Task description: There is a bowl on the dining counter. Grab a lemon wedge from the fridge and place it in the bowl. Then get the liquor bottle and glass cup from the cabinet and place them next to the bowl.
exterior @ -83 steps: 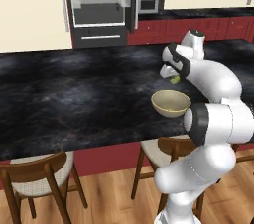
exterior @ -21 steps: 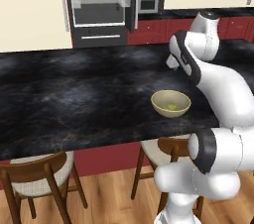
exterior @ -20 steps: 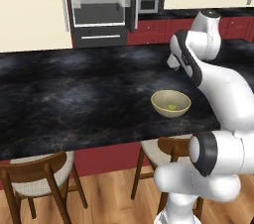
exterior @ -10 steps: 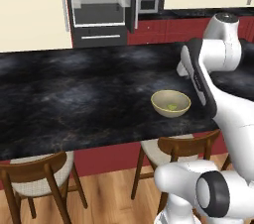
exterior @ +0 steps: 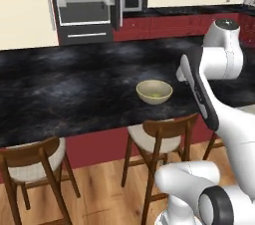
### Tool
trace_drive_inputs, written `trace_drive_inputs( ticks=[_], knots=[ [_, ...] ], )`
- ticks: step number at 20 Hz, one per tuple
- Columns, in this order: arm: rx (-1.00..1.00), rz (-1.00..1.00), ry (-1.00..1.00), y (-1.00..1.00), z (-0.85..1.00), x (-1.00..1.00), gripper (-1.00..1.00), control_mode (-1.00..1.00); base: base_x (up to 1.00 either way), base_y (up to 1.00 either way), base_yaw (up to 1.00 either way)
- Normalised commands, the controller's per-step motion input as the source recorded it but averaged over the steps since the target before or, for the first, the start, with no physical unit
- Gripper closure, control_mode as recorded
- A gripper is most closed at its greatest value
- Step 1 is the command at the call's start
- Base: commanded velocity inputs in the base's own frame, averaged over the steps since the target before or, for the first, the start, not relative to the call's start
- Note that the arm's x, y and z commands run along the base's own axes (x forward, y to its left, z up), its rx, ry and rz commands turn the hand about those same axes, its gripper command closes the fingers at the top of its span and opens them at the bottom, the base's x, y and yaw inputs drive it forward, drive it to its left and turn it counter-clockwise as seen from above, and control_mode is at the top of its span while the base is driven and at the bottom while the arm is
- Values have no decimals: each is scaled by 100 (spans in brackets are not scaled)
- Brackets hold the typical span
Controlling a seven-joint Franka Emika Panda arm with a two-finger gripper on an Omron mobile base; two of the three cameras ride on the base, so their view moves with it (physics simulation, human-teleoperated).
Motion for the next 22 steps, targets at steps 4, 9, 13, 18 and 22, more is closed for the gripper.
trace_drive_inputs(
  ticks=[4,9,13,18,22],
  knots=[
    [0,0,0,0,0,0,-100,100,-86,-20,-62],
    [0,0,0,0,0,0,-100,100,-32,-28,-79],
    [0,0,0,0,0,0,-100,100,-3,-19,-81],
    [0,0,0,0,0,0,-100,100,1,-7,-81],
    [0,0,0,0,0,0,-100,100,9,-1,-78]
  ],
)
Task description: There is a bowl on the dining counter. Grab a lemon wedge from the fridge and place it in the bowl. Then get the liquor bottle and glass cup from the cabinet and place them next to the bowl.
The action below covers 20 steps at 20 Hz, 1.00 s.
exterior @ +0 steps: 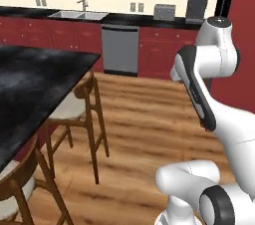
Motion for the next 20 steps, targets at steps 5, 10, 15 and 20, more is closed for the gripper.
trace_drive_inputs(
  ticks=[5,10,15,20],
  knots=[
    [0,0,0,0,0,0,-100,100,14,0,-74],
    [0,0,0,0,0,0,-100,100,76,30,-44],
    [0,0,0,0,0,0,-100,100,100,25,-24],
    [0,0,0,0,0,0,-100,100,100,33,-17]
  ],
)
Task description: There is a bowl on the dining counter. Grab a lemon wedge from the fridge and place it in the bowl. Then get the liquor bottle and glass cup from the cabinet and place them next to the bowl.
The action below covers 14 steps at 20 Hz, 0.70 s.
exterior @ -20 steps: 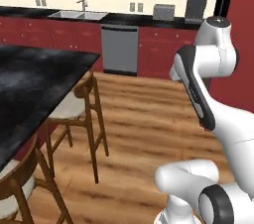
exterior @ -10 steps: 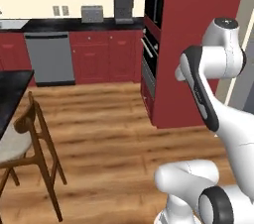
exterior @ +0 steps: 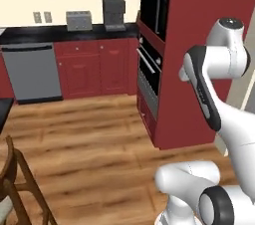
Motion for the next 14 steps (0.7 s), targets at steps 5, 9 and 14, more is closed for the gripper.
trace_drive_inputs(
  ticks=[5,9,14],
  knots=[
    [0,0,0,0,0,0,-100,100,100,40,-8],
    [0,0,0,0,0,0,-100,100,100,50,-2],
    [0,0,0,0,0,0,-100,100,100,43,0]
  ],
)
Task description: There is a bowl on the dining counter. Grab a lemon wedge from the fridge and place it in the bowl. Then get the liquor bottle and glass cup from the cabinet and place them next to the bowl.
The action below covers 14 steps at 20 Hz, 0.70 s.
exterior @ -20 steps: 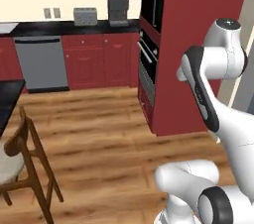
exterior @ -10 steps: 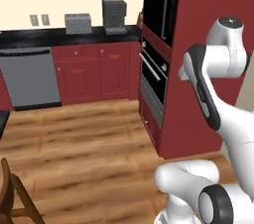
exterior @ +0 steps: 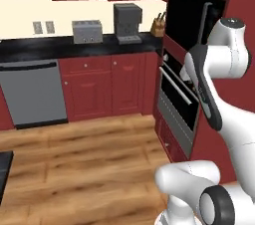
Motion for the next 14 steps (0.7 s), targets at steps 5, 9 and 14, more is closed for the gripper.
trace_drive_inputs(
  ticks=[5,9,14],
  knots=[
    [0,0,0,0,0,0,-100,100,100,21,0],
    [0,0,0,0,0,0,-100,100,100,16,0],
    [0,0,0,0,0,0,-100,100,100,32,-1]
  ],
)
